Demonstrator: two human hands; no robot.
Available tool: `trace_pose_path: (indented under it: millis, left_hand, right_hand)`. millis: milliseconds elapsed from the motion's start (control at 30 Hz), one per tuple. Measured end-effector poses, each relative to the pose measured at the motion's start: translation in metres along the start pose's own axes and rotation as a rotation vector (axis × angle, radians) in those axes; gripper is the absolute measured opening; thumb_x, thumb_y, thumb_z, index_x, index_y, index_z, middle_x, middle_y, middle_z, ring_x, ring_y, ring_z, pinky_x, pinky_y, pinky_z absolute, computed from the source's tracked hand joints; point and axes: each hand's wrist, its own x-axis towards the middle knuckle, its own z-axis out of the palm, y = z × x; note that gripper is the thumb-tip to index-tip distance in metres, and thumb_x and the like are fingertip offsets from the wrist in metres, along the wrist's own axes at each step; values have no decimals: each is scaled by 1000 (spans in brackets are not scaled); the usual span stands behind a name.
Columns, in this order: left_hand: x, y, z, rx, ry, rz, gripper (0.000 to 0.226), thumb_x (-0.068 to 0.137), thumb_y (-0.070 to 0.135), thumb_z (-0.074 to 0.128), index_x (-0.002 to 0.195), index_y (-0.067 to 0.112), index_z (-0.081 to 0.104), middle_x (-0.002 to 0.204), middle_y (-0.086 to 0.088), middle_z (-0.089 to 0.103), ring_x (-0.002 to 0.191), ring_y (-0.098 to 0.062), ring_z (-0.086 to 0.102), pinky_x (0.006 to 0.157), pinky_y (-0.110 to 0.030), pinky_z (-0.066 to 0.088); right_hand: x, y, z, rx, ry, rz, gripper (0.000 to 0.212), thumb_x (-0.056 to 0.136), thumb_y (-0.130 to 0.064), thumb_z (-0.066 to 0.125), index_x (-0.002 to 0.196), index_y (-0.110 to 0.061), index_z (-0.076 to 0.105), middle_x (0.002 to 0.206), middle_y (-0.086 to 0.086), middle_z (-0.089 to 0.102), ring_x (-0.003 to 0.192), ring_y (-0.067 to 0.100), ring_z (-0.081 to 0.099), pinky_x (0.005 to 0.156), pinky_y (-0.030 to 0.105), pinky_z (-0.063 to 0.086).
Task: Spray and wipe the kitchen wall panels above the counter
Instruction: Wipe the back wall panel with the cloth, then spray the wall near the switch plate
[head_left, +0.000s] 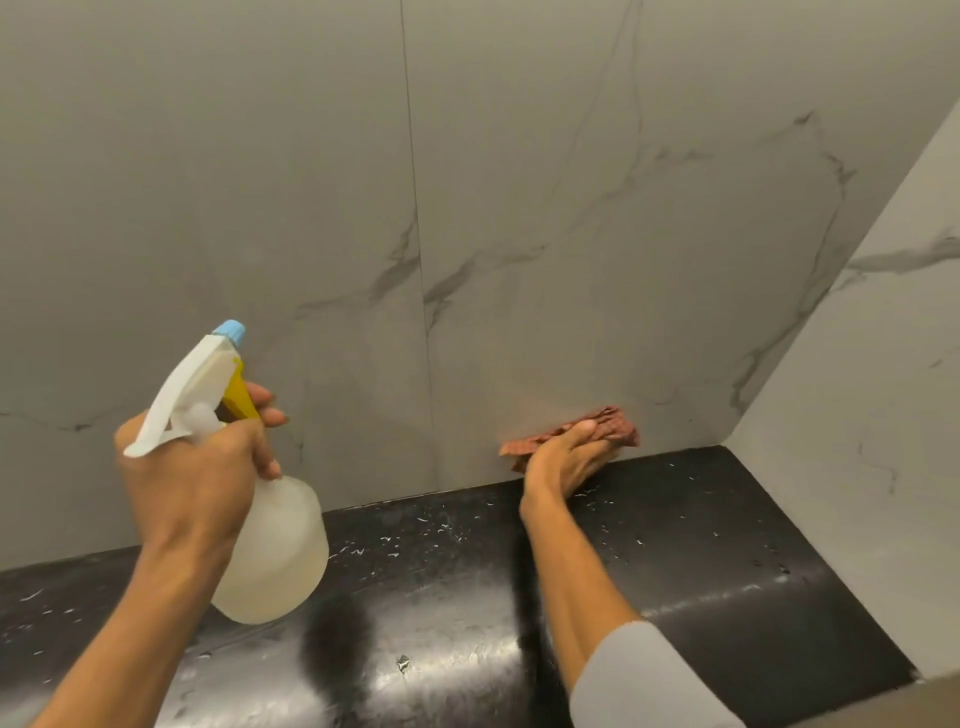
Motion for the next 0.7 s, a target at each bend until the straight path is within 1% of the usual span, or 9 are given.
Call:
trace_pose_path:
  millis: [100, 167, 233, 267, 333, 400, 467, 600, 700]
  left_hand:
    - [0, 6, 7, -15, 15, 7, 32, 56, -18, 51, 65, 11, 60, 79, 1, 66, 65, -4, 68, 40, -22, 49]
    - [-1, 13, 13, -31, 15, 33, 33, 57, -20, 51, 66, 10, 61, 77, 1, 65, 61, -2, 67, 37, -19, 46]
    - [-1, 20, 11, -29, 11, 60, 33, 58, -19, 53, 67, 12, 63, 76, 3, 66, 63, -4, 68, 39, -20, 48]
    - [0, 23, 8, -31, 16, 66, 33, 59, -17, 54, 68, 13, 64, 75, 4, 67, 65, -5, 69, 39, -21, 49]
    - [3, 29, 3, -55, 26, 64, 29, 55, -10, 54, 65, 14, 64, 69, 8, 68, 65, -8, 69, 38, -24, 48]
    - [7, 36, -5, -62, 39, 56, 25, 51, -3, 52, 63, 15, 65, 65, 9, 69, 64, -10, 69, 39, -26, 49]
    - [12, 40, -19, -61, 57, 32, 26, 53, -2, 52, 63, 17, 66, 62, 8, 68, 61, -14, 67, 48, -30, 55]
    - [23, 47, -55, -59, 69, 8, 28, 51, -2, 52, 59, 20, 67, 63, 7, 67, 62, -15, 68, 66, -40, 59]
    - [35, 58, -83, -16, 77, 34, 29, 49, 2, 51, 56, 26, 66, 63, 12, 68, 67, -13, 72, 61, -33, 54]
  right_hand:
    - [-48, -1, 11, 22, -106, 56, 62, 108, -47, 25, 161, -27, 0, 169, 3, 9, 150, 31, 27, 119, 45, 30]
    - [-76, -9, 17, 41, -142, 79, 57, 109, -44, 29, 161, -29, 12, 163, 8, 29, 139, 34, 44, 111, 42, 42]
    - [-95, -21, 14, 68, -164, 109, 50, 110, -39, 32, 157, -25, 28, 153, 11, 45, 131, 33, 53, 105, 38, 44]
    - [-102, -27, 9, 88, -183, 105, 44, 110, -36, 34, 152, -22, 39, 144, 12, 53, 125, 32, 57, 102, 38, 46]
    - [-110, -38, -5, 163, -255, 26, 29, 110, -28, 37, 126, -17, 59, 121, 13, 66, 108, 32, 65, 95, 41, 53]
    - [-119, -54, -15, 277, -342, -29, 26, 110, -25, 39, 103, -19, 63, 103, 10, 71, 94, 27, 69, 89, 45, 57]
    - [-130, -73, -18, 395, -404, -35, 28, 110, -25, 38, 95, -19, 61, 92, 6, 71, 84, 22, 69, 84, 43, 57]
    - [-151, -110, -15, 505, -491, -101, 28, 110, -28, 38, 103, -23, 65, 92, 1, 75, 91, 24, 73, 79, 42, 61]
    - [-166, -127, -11, 516, -504, -157, 28, 110, -27, 36, 118, -17, 61, 92, 1, 74, 88, 21, 73, 77, 40, 61]
